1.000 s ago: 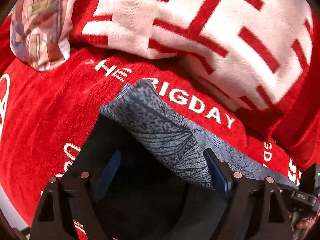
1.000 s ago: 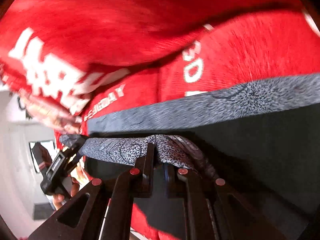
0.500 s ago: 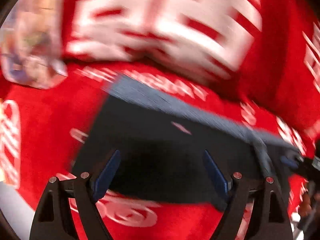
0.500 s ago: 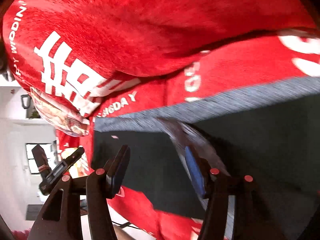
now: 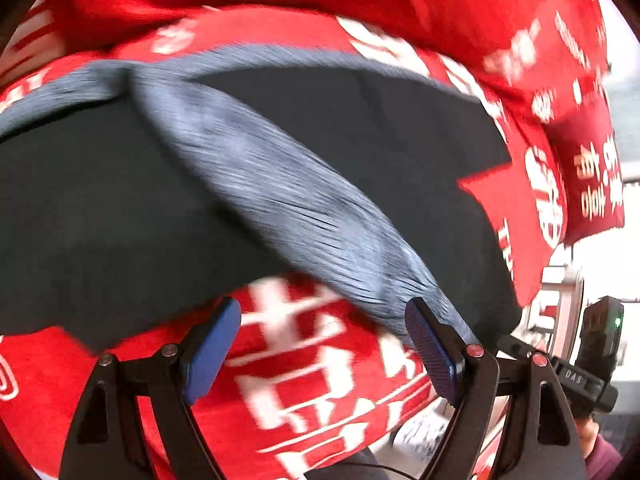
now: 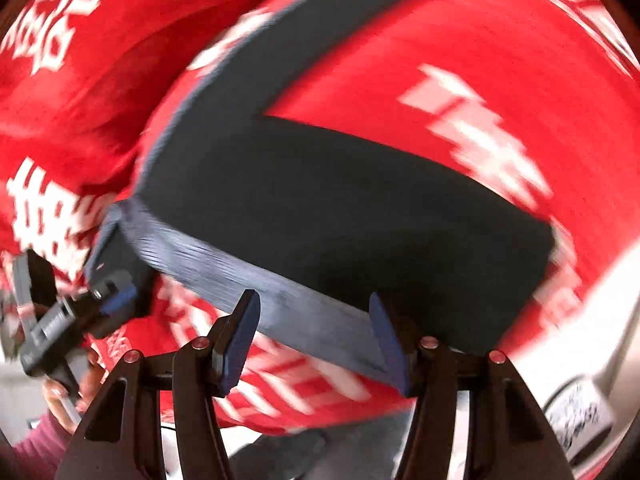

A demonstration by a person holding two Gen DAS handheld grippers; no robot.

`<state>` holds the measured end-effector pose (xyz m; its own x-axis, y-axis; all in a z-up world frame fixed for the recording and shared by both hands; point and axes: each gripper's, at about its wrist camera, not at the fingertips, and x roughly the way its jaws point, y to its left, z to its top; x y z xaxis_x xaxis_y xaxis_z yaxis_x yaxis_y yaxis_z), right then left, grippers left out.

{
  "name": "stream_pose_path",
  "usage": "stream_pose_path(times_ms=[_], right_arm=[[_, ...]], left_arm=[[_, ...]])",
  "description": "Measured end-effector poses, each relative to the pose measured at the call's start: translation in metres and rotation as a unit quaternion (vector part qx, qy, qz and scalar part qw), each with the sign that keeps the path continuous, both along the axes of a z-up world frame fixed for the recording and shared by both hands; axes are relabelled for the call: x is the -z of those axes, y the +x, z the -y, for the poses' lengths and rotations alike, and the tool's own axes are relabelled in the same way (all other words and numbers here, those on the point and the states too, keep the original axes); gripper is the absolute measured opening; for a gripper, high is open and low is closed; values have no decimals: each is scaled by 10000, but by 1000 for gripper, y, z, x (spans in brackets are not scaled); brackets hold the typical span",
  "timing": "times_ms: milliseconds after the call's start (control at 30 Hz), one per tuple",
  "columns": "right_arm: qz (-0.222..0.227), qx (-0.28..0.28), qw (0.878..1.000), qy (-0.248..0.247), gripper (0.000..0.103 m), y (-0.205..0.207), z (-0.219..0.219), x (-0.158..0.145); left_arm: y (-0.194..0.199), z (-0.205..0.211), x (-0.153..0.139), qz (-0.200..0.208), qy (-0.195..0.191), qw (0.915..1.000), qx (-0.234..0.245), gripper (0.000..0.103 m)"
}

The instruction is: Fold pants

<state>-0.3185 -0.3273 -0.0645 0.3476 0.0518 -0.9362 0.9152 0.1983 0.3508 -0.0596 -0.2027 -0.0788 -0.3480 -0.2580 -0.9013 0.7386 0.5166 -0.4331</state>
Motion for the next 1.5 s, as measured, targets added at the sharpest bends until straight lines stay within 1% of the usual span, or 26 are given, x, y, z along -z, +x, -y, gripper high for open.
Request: stream_pose_path(times_ms=[33, 100, 167, 300, 433, 467, 500, 533, 567, 600, 667, 700, 767, 867, 933, 1000, 1067, 1100, 1133, 1167, 1200, 1267, 1367, 1433, 1467, 1500], right_arm=[[103, 102, 9997, 174, 61, -22, -4, 4], [32, 487, 9986, 197, 61, -59, -12, 11], [88, 732, 9969, 271, 61, -80, -17, 20], [534, 994, 9911, 710, 61, -112, -22, 50], [1328, 1033, 9810, 971, 61, -121, -24, 63], [1475, 1028, 9780, 1058, 52, -121, -23, 64], [1573, 1012, 9756, 1153, 27, -120, -21, 66], [1645, 998, 9734, 1242, 21, -120, -21, 68], [1748, 1021, 9699, 1350, 16, -122, -19, 69], [1835, 1056, 9673, 1393, 16, -121, -18, 67], [1996, 979, 9654, 1363, 16, -119, -11, 55], [2086, 930, 9646, 1321, 15, -118, -4, 46], [2266, 790, 9633, 1201, 15, -113, 11, 24], [2426, 468, 9647, 913, 15, -93, 55, -9], [2492, 316, 9648, 775, 15, -77, 89, -23], [2451, 27, 9679, 565, 15, -56, 133, -39], [2383, -204, 9700, 431, 15, -37, 164, -49], [2317, -313, 9716, 375, 15, -24, 188, -51], [2265, -360, 9727, 359, 15, -17, 206, -48], [2175, -389, 9747, 334, 15, -8, 226, -44], [2057, -369, 9774, 319, 15, -1, 241, -40], [1885, -320, 9810, 338, 15, 13, 264, -30], [1513, -433, 9869, 366, 22, 44, 291, -9], [1264, -481, 9902, 335, 41, 55, 301, -3], [1231, -478, 9908, 295, 60, 62, 306, -2], [1216, -475, 9913, 186, 68, 64, 307, -5]], left_arm=[[-5, 9, 5, -22, 51, 9999, 100, 85], [-24, 20, 8, -14, 119, 9995, 285, 85], [-35, 27, 10, -7, 161, 9991, 393, 85], [-51, 44, 16, 1, 232, 9987, 457, 85], [-54, 51, 16, 38, 224, 9985, 506, 85], [-53, 52, 17, 30, 230, 9985, 502, 85], [-54, 55, 18, 27, 247, 9985, 491, 84], [-53, 56, 17, 15, 266, 9985, 470, 78], [-50, 55, 16, 22, 299, 9986, 443, 65], [-45, 53, 14, -32, 319, 9986, 415, 60], [-36, 56, 7, -209, 268, 9992, 231, 49], [-32, 59, 2, -249, 227, 9993, 183, 48], [-25, 68, -14, -163, 46, 9998, 111, 47], [-12, 92, -40, 9, -294, 9996, -35, 48], [-1, 108, -46, 117, -388, 9990, -167, 48], [14, 124, -51, 363, -463, 9978, -294, 48], [28, 141, -53, 623, -486, 9962, -373, 49], [36, 149, -54, 774, -457, 9952, -395, 52], [41, 156, -56, 929, -414, 9940, -403, 69], [49, 161, -59, 1149, -376, 9917, -429, 82], [53, 162, -63, 1319, -407, 9893, -464, 82], [64, 160, -71, 1491, -437, 9867, -487, 82], [75, 152, -72, 1635, -303, 9840, -644, 82], [78, 142, -63, 1666, -117, 9838, -654, 82], [77, 136, -55, 1682, 55, 9836, -647, 82], [75, 131, -47, 1669, 181, 9837, -637, 82]])
